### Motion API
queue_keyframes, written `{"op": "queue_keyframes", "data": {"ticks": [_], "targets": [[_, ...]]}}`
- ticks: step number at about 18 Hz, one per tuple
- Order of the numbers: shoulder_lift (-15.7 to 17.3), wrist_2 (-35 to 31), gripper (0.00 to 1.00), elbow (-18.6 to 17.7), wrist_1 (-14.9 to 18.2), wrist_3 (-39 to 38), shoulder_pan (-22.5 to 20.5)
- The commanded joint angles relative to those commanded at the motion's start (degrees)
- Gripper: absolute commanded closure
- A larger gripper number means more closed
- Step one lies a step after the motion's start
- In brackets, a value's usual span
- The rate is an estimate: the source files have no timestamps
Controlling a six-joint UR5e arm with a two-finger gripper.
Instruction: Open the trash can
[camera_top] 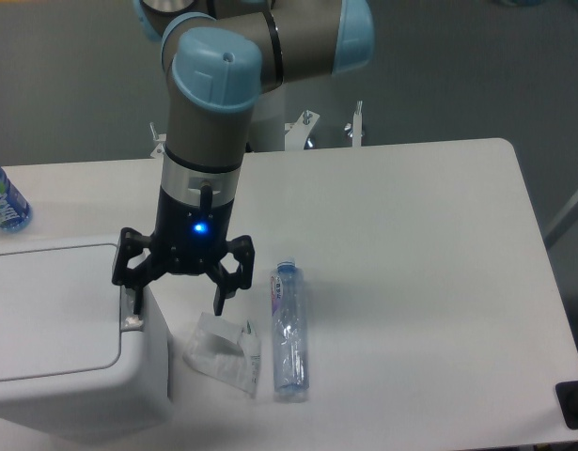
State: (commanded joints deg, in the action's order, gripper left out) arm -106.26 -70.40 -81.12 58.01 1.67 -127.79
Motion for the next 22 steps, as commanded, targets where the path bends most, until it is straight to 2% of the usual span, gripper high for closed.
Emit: {"op": "queue_keyframes", "data": {"ticks": [15, 19, 22], "targets": [[-0.2, -0.1, 0.00, 0.0, -0.1, 0.2, 0.0], [-0.1, -0.3, 0.00, 3.9, -0.1, 0.4, -0.2], [0.3, -1.9, 0.00, 7.6, -0.6, 0.6, -2.8]]}}
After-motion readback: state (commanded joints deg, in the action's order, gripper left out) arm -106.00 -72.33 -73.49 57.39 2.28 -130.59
